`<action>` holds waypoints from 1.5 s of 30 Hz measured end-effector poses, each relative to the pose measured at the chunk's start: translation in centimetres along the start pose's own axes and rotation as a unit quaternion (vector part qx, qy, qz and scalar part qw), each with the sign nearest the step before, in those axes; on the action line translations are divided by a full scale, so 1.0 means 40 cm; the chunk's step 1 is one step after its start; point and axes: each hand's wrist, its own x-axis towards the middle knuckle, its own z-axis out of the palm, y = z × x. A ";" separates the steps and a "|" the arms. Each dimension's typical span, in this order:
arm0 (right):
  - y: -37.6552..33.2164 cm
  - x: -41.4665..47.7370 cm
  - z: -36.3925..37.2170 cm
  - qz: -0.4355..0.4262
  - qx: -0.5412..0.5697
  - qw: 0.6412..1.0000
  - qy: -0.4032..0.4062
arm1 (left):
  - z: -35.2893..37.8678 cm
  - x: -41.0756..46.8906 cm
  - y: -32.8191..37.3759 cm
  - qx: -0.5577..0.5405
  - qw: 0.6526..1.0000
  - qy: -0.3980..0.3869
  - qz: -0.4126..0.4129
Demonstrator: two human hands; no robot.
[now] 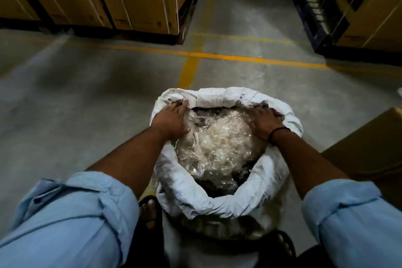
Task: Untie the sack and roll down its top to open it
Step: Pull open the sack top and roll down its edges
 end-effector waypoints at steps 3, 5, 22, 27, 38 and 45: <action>0.046 0.016 0.006 -0.013 -0.045 0.999 -0.020 | 0.021 -0.001 -0.006 0.042 0.999 -0.006 0.000; 0.032 0.004 0.009 -0.009 -0.050 0.999 -0.019 | 0.009 -0.002 0.001 0.021 1.000 -0.016 -0.006; -0.241 -0.439 0.142 -0.224 -0.129 0.960 -0.111 | -0.044 -0.340 0.256 -0.023 0.967 -0.176 0.185; -0.210 -0.523 0.133 -0.147 -0.118 0.965 -0.182 | -0.071 -0.405 0.243 -0.057 0.963 -0.214 0.152; -0.234 -0.568 0.042 -0.095 -0.042 0.977 -0.187 | -0.135 -0.454 0.235 -0.033 0.960 -0.255 0.107; -0.270 -0.511 -0.054 -0.131 -0.137 0.981 -0.050 | -0.227 -0.394 0.254 0.075 0.981 -0.115 0.137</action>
